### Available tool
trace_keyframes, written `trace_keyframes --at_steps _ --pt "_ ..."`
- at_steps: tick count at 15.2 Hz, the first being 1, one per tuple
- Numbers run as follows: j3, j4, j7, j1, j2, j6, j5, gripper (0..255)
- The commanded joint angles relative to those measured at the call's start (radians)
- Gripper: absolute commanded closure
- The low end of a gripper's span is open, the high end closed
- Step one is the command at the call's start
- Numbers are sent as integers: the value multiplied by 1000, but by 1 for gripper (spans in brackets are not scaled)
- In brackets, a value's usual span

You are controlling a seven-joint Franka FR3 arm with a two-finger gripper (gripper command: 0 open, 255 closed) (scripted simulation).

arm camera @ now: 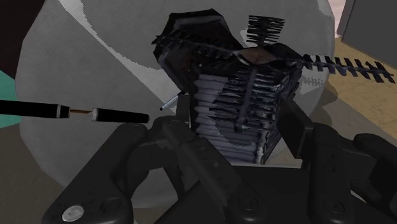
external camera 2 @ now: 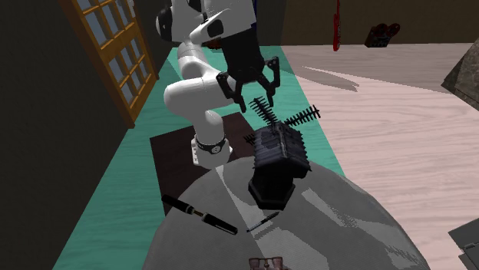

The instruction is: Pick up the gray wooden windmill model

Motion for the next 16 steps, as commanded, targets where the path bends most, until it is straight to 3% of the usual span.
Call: trace_keyframes --at_steps 1,16 --pt "-4 25 2 -2 14 -11 -3 255" --pt "-26 245 20 -12 139 -104 -27 255"
